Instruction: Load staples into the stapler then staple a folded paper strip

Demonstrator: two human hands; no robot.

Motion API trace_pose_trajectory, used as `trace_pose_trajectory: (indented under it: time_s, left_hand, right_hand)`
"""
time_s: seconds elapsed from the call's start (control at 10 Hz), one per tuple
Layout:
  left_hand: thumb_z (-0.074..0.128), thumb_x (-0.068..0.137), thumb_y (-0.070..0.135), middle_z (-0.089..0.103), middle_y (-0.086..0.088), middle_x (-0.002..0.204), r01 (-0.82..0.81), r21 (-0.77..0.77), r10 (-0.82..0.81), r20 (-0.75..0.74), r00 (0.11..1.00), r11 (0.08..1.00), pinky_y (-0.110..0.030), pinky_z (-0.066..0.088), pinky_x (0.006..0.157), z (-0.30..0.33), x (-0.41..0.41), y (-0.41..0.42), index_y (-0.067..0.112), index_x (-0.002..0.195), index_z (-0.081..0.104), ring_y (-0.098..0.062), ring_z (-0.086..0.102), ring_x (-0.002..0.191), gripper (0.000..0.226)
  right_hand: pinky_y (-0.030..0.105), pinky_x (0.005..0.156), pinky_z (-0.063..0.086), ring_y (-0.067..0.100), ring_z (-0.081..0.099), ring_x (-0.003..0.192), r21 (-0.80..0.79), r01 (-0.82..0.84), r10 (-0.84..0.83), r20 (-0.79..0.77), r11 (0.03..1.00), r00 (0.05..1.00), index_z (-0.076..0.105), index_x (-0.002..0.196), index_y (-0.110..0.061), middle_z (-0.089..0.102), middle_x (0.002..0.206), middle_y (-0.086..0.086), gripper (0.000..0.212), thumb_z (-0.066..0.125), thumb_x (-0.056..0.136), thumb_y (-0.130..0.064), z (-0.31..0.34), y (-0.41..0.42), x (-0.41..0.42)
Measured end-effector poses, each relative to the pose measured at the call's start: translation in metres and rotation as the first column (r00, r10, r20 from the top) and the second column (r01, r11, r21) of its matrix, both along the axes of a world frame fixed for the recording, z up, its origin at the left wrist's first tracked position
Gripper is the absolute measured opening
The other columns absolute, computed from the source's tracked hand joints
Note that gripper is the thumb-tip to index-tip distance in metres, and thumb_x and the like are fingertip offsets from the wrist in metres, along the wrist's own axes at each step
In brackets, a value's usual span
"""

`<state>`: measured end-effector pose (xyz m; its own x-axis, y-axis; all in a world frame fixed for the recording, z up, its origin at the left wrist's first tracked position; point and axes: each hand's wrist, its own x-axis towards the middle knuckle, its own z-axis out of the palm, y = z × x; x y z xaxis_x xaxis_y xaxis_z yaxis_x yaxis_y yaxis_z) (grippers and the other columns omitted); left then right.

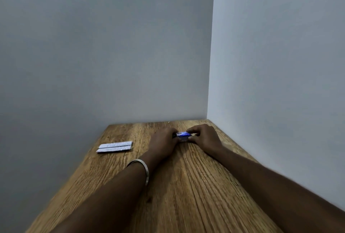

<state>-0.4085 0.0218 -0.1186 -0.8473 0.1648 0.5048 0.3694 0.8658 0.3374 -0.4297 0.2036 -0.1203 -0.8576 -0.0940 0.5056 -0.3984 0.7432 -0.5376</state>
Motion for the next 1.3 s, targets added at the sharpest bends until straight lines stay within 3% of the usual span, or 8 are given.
trace_pose_trajectory:
  time_s: [0.2, 0.3, 0.7, 0.9, 1.0, 1.2, 1.3]
  left_hand:
    - [0.060, 0.093, 0.036, 0.069, -0.002, 0.114, 0.003, 0.000, -0.003, 0.009, 1.000, 1.000, -0.043, 0.052, 0.090, 0.001, 0.001, 0.001, 0.021, 0.118, 0.066, -0.020, 0.062, 0.102, 0.030]
    - [0.059, 0.094, 0.035, 0.068, -0.002, 0.117, -0.003, -0.006, 0.003, 0.006, 1.000, 1.000, -0.043, 0.051, 0.092, 0.001, 0.000, 0.001, 0.021, 0.121, 0.065, -0.019, 0.061, 0.105, 0.031]
    - [0.060, 0.093, 0.034, 0.068, 0.000, 0.120, 0.000, -0.008, 0.000, -0.004, 1.000, 1.000, -0.040, 0.051, 0.091, -0.002, -0.008, 0.001, 0.021, 0.124, 0.063, -0.018, 0.061, 0.106, 0.033]
    - [0.065, 0.090, 0.039, 0.060, -0.001, 0.136, -0.011, 0.001, 0.011, 0.021, 1.000, 1.000, -0.043, 0.049, 0.099, -0.004, -0.008, -0.001, 0.024, 0.140, 0.047, -0.021, 0.058, 0.120, 0.056]
    - [0.063, 0.091, 0.042, 0.054, -0.002, 0.144, -0.024, 0.015, 0.023, 0.017, 1.000, 1.000, -0.043, 0.045, 0.104, -0.004, -0.002, 0.000, 0.025, 0.144, 0.041, -0.023, 0.054, 0.126, 0.060]
    - [0.058, 0.093, 0.042, 0.045, -0.004, 0.149, -0.071, 0.038, 0.072, -0.028, 0.997, 0.997, -0.039, 0.038, 0.106, -0.008, 0.035, -0.007, 0.023, 0.145, 0.038, -0.023, 0.048, 0.130, 0.058]
    - [0.053, 0.094, 0.040, 0.043, -0.004, 0.151, -0.088, 0.025, 0.087, 0.025, 0.996, 0.996, -0.039, 0.037, 0.108, -0.010, 0.063, -0.011, 0.024, 0.147, 0.035, -0.023, 0.046, 0.133, 0.058]
  right_hand:
    - [0.021, 0.076, 0.047, 0.001, 0.060, 0.085, -0.010, 0.008, -0.007, 0.007, 1.000, 1.000, 0.075, 0.112, -0.024, 0.075, 0.110, -0.006, 0.033, 0.081, 0.079, -0.027, -0.002, 0.000, -0.001]
    - [0.015, 0.067, 0.041, -0.002, 0.058, 0.080, -0.022, 0.004, -0.004, 0.002, 1.000, 1.000, 0.076, 0.111, -0.024, 0.076, 0.108, -0.006, 0.033, 0.082, 0.078, -0.027, -0.002, 0.000, -0.001]
    - [0.024, 0.078, 0.050, 0.003, 0.062, 0.085, -0.051, 0.002, -0.002, 0.002, 0.999, 1.000, 0.075, 0.111, -0.022, 0.076, 0.109, -0.004, 0.037, 0.084, 0.076, -0.027, -0.004, 0.003, -0.004]
    - [0.034, 0.094, 0.054, 0.015, 0.066, 0.108, -0.020, 0.036, -0.036, 0.034, 0.999, 0.999, 0.060, 0.134, -0.019, 0.069, 0.126, 0.002, 0.066, 0.086, 0.074, -0.030, -0.005, 0.002, -0.002]
    - [0.038, 0.103, 0.047, 0.024, 0.054, 0.129, 0.004, 0.053, -0.053, 0.072, 0.999, 0.996, 0.048, 0.145, -0.019, 0.055, 0.145, 0.004, 0.078, 0.082, 0.077, -0.034, -0.006, 0.000, 0.005]
    - [0.041, 0.113, 0.034, 0.023, 0.031, 0.146, 0.178, 0.107, -0.118, 0.058, 0.978, 0.991, 0.027, 0.154, -0.017, 0.030, 0.161, 0.004, 0.086, 0.068, 0.085, -0.047, -0.007, -0.005, 0.047]
    - [0.041, 0.117, 0.031, 0.023, 0.027, 0.148, 0.241, 0.085, -0.099, 0.049, 0.967, 0.994, 0.023, 0.155, -0.019, 0.026, 0.162, 0.004, 0.082, 0.062, 0.088, -0.047, -0.007, -0.009, 0.078]
